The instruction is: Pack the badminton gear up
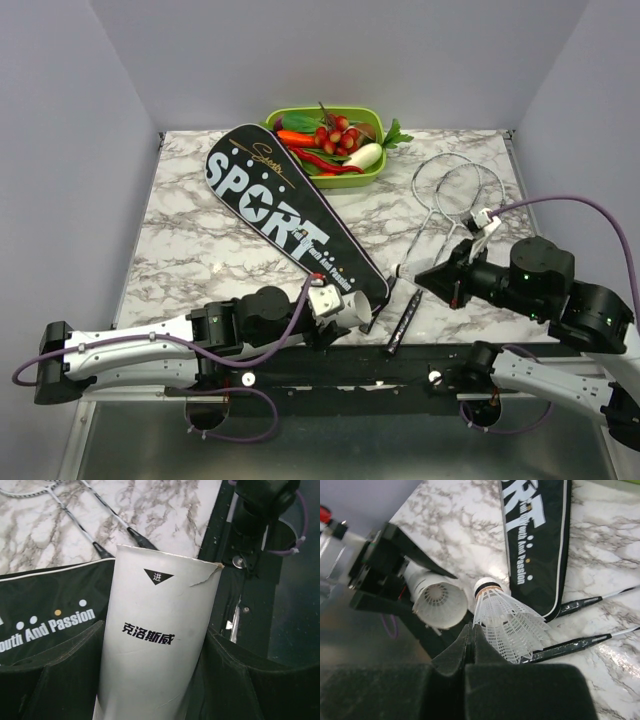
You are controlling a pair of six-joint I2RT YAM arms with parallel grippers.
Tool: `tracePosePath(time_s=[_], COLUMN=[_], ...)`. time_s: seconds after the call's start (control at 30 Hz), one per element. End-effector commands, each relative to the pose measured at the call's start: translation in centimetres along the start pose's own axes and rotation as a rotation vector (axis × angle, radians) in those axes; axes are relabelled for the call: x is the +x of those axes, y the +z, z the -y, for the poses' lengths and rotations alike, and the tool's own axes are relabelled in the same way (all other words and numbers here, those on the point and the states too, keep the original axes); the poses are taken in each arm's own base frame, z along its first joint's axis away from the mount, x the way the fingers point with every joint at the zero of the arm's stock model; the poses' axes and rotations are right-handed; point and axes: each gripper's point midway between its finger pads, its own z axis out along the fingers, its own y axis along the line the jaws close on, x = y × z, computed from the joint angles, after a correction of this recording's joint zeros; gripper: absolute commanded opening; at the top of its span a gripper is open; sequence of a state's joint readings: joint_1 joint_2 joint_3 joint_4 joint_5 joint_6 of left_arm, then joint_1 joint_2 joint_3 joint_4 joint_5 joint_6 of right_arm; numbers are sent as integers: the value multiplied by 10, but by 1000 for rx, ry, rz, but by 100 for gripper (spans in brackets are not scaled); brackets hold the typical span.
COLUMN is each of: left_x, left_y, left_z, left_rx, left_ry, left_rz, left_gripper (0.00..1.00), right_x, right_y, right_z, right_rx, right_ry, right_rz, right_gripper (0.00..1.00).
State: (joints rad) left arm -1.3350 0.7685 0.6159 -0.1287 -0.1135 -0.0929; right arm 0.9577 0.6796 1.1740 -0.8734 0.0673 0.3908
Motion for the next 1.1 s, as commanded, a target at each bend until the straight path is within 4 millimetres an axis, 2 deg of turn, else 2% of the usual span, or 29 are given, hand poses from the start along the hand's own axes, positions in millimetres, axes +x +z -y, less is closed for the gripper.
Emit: tracePosePath(time_s=[0.0, 0.1, 0.27, 0.67, 1.07], left_x=[21, 21, 18, 18, 18], left_y=[4, 4, 1, -4, -4], left_z=[27, 31, 33, 36, 35], left_rx=[116, 143, 148, 156, 142], left_ry=[-107, -93, -92, -92, -94], left_rz=[-61, -61, -46, -28, -18], left_gripper=[0, 0, 0, 0, 0], right_x=[38, 49, 65, 62, 81], right_y=[-26, -25, -8, 19, 60], right_z=[-24, -36, -42, -65, -74], right_rx=[-180, -260, -310, -430, -488], right_ry=[-66, -61, -41, -8, 60], right_rz=[-191, -235, -274, -245, -269], right_gripper=[1, 1, 1, 1, 1])
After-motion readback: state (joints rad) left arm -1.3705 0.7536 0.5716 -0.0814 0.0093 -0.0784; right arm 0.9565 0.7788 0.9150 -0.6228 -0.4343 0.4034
